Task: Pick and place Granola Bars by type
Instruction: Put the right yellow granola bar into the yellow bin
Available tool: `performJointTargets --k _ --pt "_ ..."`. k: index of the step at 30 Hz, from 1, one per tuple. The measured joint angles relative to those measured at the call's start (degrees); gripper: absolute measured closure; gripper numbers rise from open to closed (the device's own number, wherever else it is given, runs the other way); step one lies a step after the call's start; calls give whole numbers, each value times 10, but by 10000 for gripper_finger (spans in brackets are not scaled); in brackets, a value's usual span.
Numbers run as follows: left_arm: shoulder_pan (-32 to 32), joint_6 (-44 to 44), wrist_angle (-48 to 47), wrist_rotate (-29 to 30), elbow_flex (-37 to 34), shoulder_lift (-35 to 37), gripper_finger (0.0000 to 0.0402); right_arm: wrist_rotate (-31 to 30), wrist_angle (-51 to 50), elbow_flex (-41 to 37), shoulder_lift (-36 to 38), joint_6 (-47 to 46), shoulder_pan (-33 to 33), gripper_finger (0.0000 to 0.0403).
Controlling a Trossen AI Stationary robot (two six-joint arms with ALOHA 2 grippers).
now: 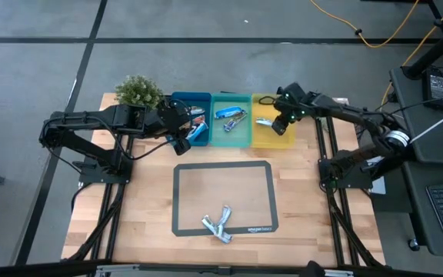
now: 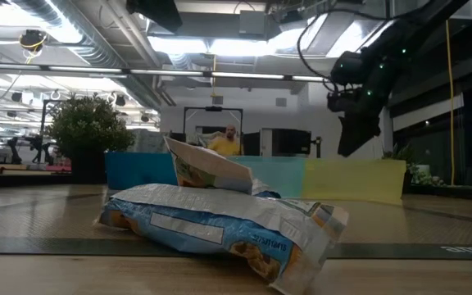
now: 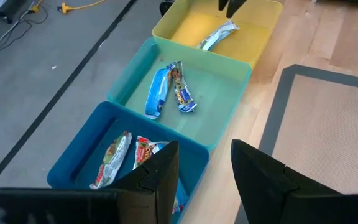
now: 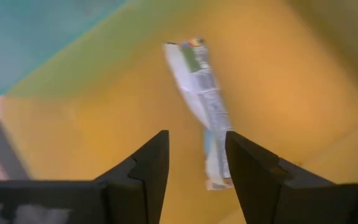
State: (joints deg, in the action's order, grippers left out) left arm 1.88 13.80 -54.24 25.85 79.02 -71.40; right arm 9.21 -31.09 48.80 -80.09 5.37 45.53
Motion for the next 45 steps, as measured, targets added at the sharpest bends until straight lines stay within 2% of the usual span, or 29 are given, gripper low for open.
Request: performJointTargets --k 29,45 --pt "0 -11 0 0 0 0 263 0 -5 0 186 10 -217 242" --pt "0 -26 0 0 0 0 263 -5 18 0 212 -41 -388 242"
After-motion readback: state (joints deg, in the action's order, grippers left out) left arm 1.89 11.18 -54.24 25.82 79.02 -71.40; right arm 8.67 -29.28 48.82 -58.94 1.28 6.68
